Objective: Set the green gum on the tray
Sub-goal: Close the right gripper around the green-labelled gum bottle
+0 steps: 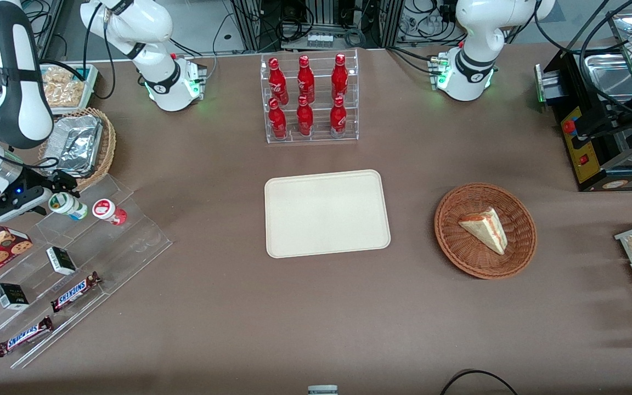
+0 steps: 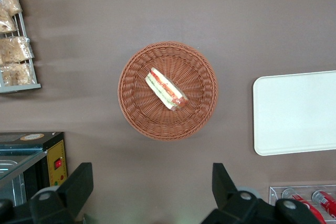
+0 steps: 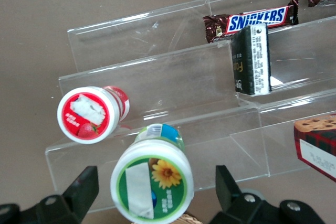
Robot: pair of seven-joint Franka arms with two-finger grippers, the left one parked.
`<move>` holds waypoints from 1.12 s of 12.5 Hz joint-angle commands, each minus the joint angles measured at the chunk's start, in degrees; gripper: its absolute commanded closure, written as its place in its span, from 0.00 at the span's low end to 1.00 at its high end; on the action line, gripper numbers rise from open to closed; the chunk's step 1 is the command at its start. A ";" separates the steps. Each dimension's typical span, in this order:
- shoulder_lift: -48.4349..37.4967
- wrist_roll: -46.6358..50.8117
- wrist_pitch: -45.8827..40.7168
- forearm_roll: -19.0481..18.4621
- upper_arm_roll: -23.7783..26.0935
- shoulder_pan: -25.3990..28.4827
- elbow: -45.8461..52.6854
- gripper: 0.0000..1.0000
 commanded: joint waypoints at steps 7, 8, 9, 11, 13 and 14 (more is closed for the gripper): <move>-1.55 -1.38 -1.77 1.30 0.09 -0.41 -0.67 1.00; -1.55 -1.38 -2.20 1.30 0.09 -0.41 -0.41 1.00; -1.55 -1.20 -2.82 1.30 0.18 -0.32 0.21 1.00; -1.55 -1.29 -5.01 1.22 0.26 0.03 2.40 1.00; -1.46 -1.29 -10.35 1.13 0.44 0.12 6.95 1.00; -1.37 -1.20 -13.43 0.78 0.61 0.12 9.42 1.00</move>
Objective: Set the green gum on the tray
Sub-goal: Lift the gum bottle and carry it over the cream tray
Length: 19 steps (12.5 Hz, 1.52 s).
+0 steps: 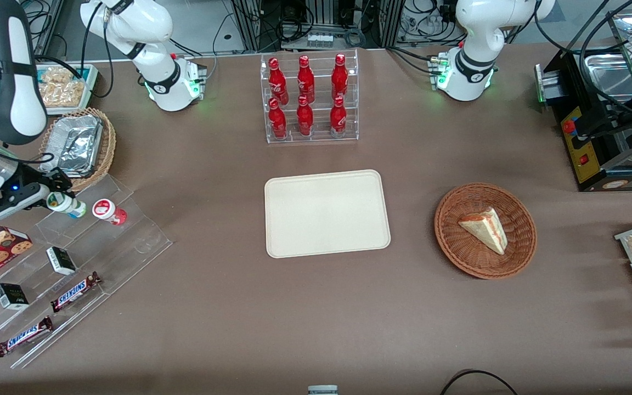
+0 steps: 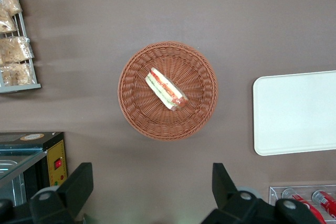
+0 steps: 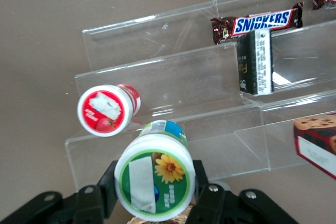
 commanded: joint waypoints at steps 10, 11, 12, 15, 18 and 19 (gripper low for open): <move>0.90 14.31 -21.56 0.60 1.37 14.92 21.17 1.00; 1.43 18.62 -21.65 0.60 1.37 18.09 21.79 1.00; 2.04 23.27 -21.65 0.69 1.37 20.99 22.06 1.00; 4.06 39.43 -20.95 1.22 1.37 30.48 22.41 1.00; 12.30 57.64 -20.69 1.22 1.37 40.60 29.94 1.00; 14.33 62.12 -19.21 1.39 1.37 42.45 31.10 1.00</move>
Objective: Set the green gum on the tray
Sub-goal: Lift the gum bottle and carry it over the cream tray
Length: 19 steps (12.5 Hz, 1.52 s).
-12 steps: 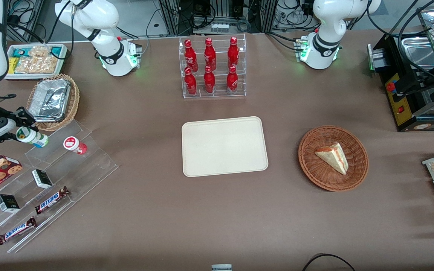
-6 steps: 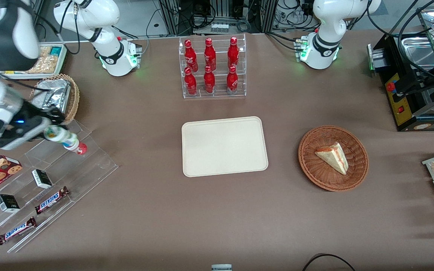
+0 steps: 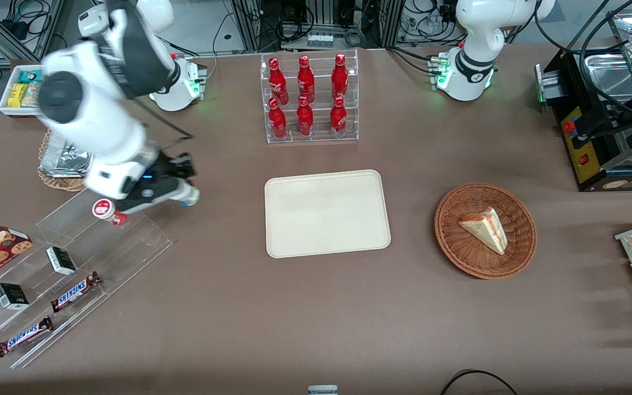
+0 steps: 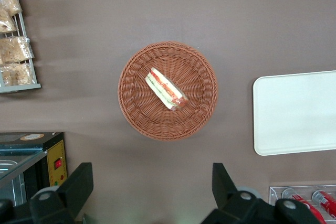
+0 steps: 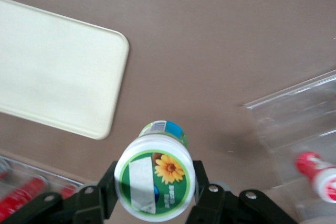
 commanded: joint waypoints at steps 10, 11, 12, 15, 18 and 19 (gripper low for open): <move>22.48 29.19 25.79 0.41 -0.85 17.53 6.50 1.00; 23.98 30.25 27.55 0.49 -0.85 18.50 6.50 1.00; 25.38 30.61 29.22 0.67 -0.85 18.77 6.41 1.00; 28.64 35.08 33.35 0.85 -0.85 21.67 5.71 1.00; 30.06 37.29 34.86 0.67 -0.94 22.91 4.65 1.00; 30.06 37.29 34.95 0.93 -0.94 23.69 3.52 1.00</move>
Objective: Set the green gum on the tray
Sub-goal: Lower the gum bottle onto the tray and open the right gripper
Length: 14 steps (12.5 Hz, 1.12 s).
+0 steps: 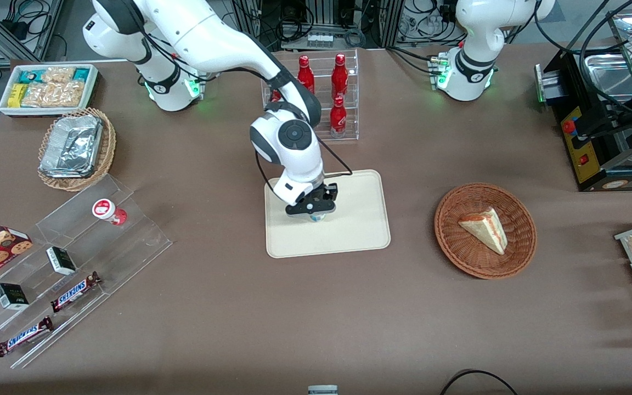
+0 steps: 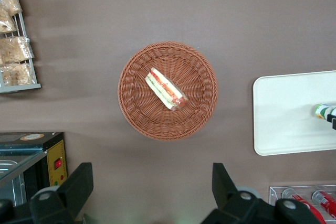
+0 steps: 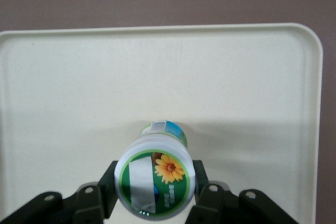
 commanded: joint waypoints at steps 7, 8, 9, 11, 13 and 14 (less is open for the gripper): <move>1.59 3.99 4.29 0.67 -0.67 3.12 -1.39 1.00; 2.03 3.99 5.08 0.66 -0.67 3.04 -1.30 1.00; 2.73 3.91 5.43 0.49 -0.67 3.04 -1.21 1.00; 2.66 3.90 5.26 0.49 -0.75 2.95 -1.21 0.01; 2.48 3.47 5.00 0.49 -0.67 2.16 -1.30 0.00; 1.87 3.47 4.65 0.49 -0.75 2.07 -1.47 0.00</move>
